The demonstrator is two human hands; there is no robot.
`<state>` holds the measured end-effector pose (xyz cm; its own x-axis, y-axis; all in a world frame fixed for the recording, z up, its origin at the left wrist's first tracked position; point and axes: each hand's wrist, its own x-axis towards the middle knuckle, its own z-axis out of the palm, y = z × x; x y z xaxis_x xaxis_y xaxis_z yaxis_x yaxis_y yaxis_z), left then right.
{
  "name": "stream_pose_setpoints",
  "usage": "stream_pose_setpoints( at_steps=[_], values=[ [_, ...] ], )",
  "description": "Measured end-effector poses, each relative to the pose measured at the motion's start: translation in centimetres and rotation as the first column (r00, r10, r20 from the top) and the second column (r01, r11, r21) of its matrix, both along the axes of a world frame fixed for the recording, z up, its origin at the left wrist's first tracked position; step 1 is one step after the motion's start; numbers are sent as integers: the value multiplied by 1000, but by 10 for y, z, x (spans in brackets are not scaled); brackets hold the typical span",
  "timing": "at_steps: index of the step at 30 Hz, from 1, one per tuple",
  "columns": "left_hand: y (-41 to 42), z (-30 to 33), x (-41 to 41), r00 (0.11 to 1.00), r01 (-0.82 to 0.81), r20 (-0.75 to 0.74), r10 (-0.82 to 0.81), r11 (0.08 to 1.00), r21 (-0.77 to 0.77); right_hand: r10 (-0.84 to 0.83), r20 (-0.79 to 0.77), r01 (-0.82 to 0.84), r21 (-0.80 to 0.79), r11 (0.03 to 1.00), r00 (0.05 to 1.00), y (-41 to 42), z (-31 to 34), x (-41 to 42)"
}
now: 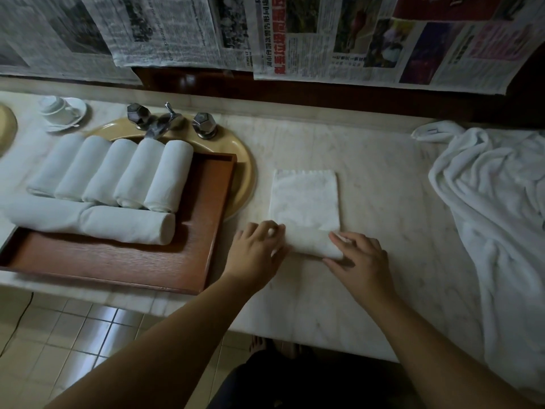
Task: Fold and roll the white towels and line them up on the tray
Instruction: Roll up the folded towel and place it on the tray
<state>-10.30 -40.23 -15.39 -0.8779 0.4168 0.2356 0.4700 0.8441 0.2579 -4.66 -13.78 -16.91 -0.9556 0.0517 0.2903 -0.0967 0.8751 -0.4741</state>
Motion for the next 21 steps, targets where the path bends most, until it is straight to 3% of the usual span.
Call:
stream_pose_setpoints(
  at_steps=[4,10,17,21],
  values=[
    [-15,-7,13,997,82,12,-82,996,-42,27,23,-27,-2,1000,999,3,-3,11],
    [-25,-5,30,985,72,152,-84,994,83,138,147,-118,-138,983,979,8,7,22],
    [-20,-2,37,903,-133,428,37,972,196,126,342,8,-366,931,931,5,7,16],
    [-12,2,30,850,-301,514,113,906,298,114,461,131,-467,874,880,2,9,0]
  ],
)
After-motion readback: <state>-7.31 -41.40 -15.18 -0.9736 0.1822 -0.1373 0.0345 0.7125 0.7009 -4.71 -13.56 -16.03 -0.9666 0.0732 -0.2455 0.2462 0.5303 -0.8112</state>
